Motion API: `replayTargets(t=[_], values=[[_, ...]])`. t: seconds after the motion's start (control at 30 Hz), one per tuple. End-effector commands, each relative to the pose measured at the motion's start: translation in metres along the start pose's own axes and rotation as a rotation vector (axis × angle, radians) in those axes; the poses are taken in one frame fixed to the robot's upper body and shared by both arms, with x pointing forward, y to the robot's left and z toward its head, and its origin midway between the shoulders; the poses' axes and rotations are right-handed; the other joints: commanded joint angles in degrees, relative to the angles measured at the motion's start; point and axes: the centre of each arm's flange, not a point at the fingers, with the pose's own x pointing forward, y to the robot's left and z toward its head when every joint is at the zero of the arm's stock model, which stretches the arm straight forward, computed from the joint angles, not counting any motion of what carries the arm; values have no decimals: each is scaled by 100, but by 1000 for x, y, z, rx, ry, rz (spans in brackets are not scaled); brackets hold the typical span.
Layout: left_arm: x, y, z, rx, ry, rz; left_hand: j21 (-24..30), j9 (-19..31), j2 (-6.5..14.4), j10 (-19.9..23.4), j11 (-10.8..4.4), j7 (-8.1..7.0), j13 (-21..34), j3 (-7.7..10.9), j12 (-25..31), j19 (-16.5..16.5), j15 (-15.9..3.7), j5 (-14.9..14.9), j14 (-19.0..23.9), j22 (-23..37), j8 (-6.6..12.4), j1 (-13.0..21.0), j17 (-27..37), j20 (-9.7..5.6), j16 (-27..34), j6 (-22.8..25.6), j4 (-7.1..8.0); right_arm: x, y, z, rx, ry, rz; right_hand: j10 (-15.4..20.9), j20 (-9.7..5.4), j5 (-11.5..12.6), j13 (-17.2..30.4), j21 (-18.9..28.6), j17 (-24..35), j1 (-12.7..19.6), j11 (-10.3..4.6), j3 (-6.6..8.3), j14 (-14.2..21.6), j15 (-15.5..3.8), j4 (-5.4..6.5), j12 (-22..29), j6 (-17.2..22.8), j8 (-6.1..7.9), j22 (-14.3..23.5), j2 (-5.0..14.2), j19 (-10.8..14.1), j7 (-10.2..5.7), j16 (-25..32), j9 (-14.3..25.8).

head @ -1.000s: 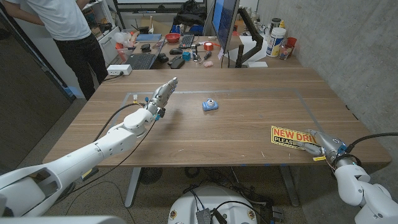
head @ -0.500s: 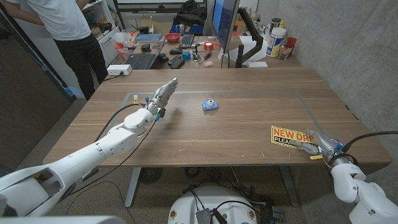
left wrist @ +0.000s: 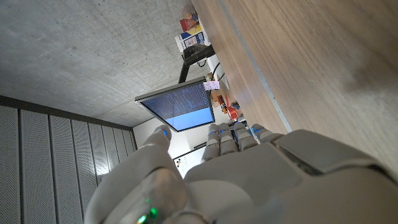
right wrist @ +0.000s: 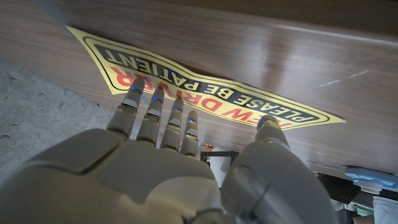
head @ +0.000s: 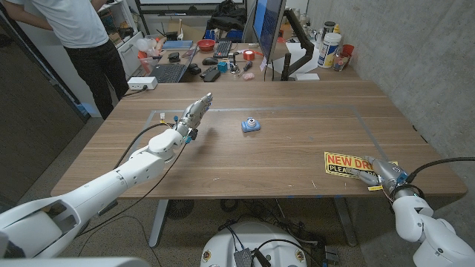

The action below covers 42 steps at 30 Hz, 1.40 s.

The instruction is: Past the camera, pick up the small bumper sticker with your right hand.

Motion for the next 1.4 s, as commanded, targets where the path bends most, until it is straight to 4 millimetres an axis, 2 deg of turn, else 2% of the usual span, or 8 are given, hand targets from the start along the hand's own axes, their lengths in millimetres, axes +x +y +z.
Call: replayTargets(t=[0.03, 0.2, 0.47, 0.57, 0.77, 1.0, 1.23, 1.4], values=[[-1, 3, 5, 7, -10, -1, -2, 20, 68, 1, -35, 3, 15, -20, 39, -9, 9, -11, -54, 20, 34, -8, 34, 35, -6, 51, -5, -3, 15, 5, 25, 5, -5, -17, 11, 70, 0, -17, 22, -6, -84, -22, 59, -25, -34, -16, -30, 11, 10, -19, -80, -63, 30, 8], [-2, 6, 8, 9, -16, 0, -4, 20, 70, 2, -46, 1, 15, -21, 39, -8, 7, -11, -54, 20, 34, -8, 34, 33, -5, 52, -6, -6, 18, 8, 30, 3, -26, -24, 4, 112, 9, -12, 17, 140, -164, 27, 88, -66, -105, -2, -45, 28, 12, 27, -87, -87, 41, 9], [-5, 9, 9, 7, -20, 2, -7, 20, 72, 0, -44, 3, 15, -22, 38, -6, 3, -11, -52, 21, 34, -8, 34, 38, -4, 55, -7, -8, 20, 13, 6, -1, -39, 12, -1, 223, 33, 56, 10, 729, -272, 222, 127, -355, -373, 57, 11, 92, 21, 161, 78, -181, 47, 10], [-7, 10, 8, 5, -20, 5, -10, 20, 72, 2, -45, 7, 15, -22, 39, -6, 4, -11, -53, 21, 35, -8, 34, 42, -4, 57, -7, -8, 20, 13, 3, -2, -40, 14, -4, 235, 36, 74, 10, 836, -299, 258, 126, -370, -414, 65, 36, 104, 22, 181, 133, -205, 43, 11], [-10, 9, 7, 2, -23, 10, -13, 20, 74, 5, -40, 4, 15, -23, 39, -4, 5, -11, -55, 21, 36, -8, 34, 42, -4, 60, -8, -9, 21, 14, -1, -7, -45, 24, -5, 262, 46, 109, 14, 1227, -329, 397, 189, -594, -525, 89, 76, 120, 26, 254, 274, -249, 64, 12], [-12, 8, 8, -2, -27, 14, -16, 20, 76, -2, -41, 2, 15, -23, 37, -5, 5, -10, -56, 21, 36, -8, 34, 37, -4, 62, -9, -8, 20, 13, 10, -22, -75, 258, -246, 252, 55, 215, 32, 1636, -399, 547, 537, -866, -525, 195, 513, 254, 36, 331, 651, -340, 139, 20], [-12, 6, 6, -3, -22, 15, -18, 20, 77, 1, -46, -15, 15, -24, 38, -3, 5, -10, -56, 22, 36, -8, 34, 38, -3, 63, -10, -7, 20, 13, 19, -32, -88, 343, -335, 237, 57, 241, 41, 1723, -429, 584, 681, -950, -505, 228, 631, 278, 40, 357, 761, -358, 165, 24], [-12, 5, 4, -7, -19, 14, -20, 20, 78, 3, -39, -21, 15, -25, 39, -3, 9, -10, -59, 22, 43, -8, 35, 39, -4, 82, -10, -8, 21, 13, 24, -40, -109, 477, -502, 212, 59, 307, 47, 1814, -464, 626, 802, -975, -483, 278, 743, 293, 48, 402, 981, -366, 170, 29]])
